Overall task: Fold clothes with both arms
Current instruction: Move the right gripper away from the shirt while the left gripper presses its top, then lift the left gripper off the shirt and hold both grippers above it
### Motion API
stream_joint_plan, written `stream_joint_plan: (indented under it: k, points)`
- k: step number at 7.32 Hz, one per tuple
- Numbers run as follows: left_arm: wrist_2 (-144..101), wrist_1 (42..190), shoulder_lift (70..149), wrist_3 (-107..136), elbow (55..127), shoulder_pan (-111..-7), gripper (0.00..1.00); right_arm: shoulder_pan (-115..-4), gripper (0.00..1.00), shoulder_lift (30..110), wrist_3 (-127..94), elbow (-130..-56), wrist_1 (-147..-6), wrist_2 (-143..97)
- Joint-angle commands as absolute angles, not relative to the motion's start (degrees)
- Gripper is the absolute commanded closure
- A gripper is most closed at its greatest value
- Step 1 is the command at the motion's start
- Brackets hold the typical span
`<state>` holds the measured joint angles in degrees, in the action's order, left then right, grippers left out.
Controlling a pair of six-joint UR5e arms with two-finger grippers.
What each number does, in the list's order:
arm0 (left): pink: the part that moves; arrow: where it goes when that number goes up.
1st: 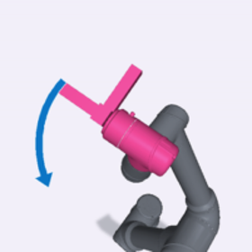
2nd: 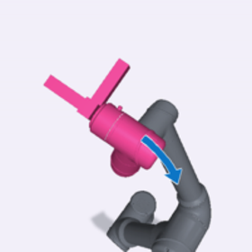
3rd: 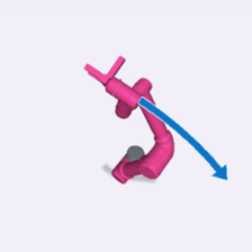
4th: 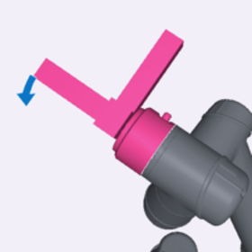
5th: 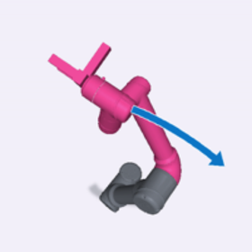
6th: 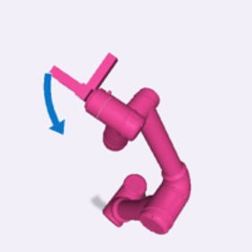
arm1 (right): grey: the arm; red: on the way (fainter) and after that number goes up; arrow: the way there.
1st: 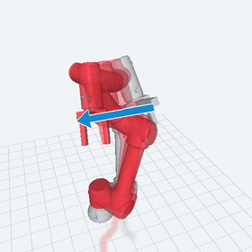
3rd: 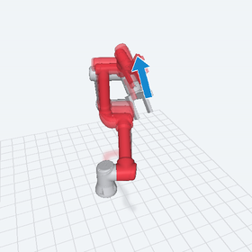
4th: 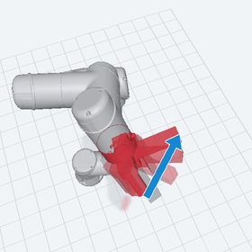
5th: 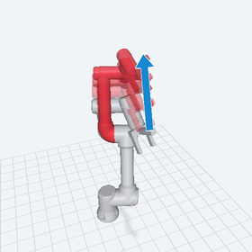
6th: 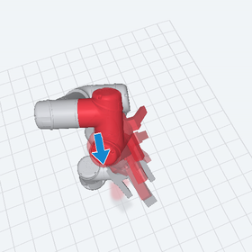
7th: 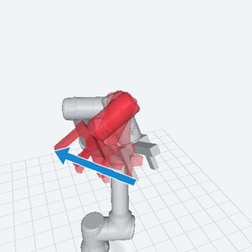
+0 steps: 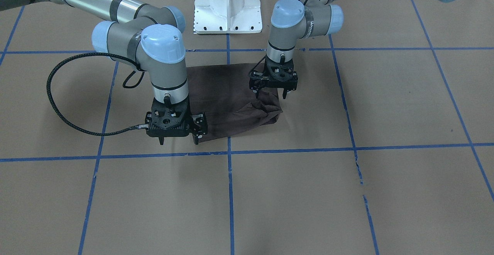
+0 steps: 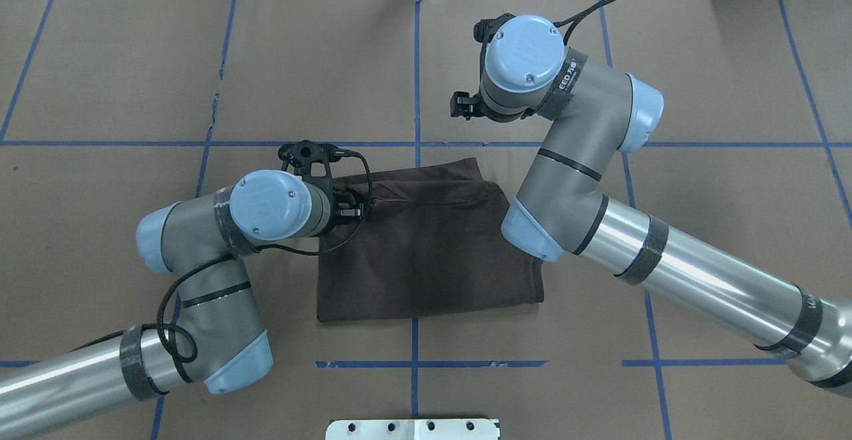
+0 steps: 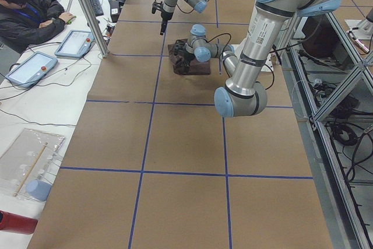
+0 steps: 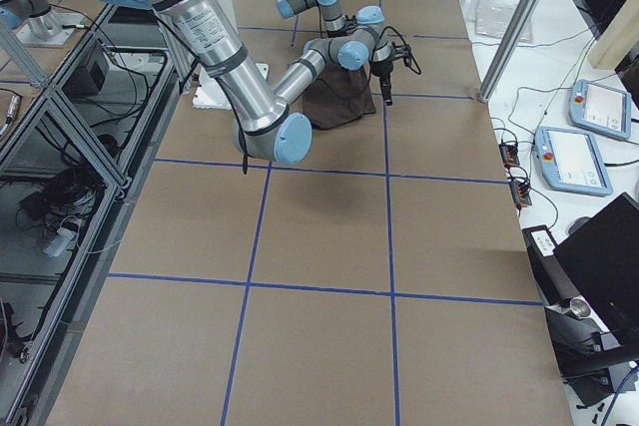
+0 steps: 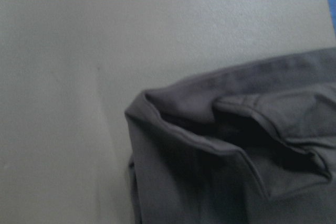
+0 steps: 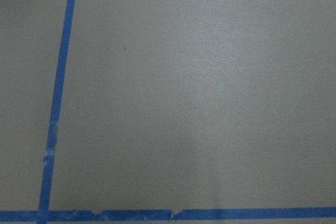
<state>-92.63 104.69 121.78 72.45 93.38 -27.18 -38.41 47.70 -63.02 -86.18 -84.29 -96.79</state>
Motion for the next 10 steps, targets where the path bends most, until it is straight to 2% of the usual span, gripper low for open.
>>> stream_joint_plan:
  k: [1, 3, 4, 5, 8, 10]
  points:
    - [-92.9, 105.99, 126.27, 71.72, 85.21, -33.28, 0.0, -38.41, 0.0, 47.72, -63.02, -86.13, -84.29, -96.86]
    - [-92.99, 111.94, 126.39, 67.96, 79.3, -36.99, 0.0, -38.32, 0.0, 47.99, -63.02, -86.22, -84.2, -96.77]
    - [-93.25, 112.76, 126.39, 67.24, 79.45, -37.7, 0.0, -38.32, 0.0, 48.16, -63.19, -86.22, -83.07, -96.85]
    - [-96.56, 113.11, 126.21, 67.15, 80.41, -37.62, 0.0, -38.23, 0.0, 48.34, -63.89, -86.22, -81.84, -96.94]
    - [-99.32, 113.12, 122.27, 67.32, 90.32, -37.09, 0.0, -38.23, 0.0, 48.6, -63.98, -86.66, -81.3, -97.12]
    - [-99.14, 113.03, 122.17, 67.94, 90.97, -35.0, 0.0, -38.23, 0.0, 48.6, -63.98, -86.66, -81.3, -97.03]
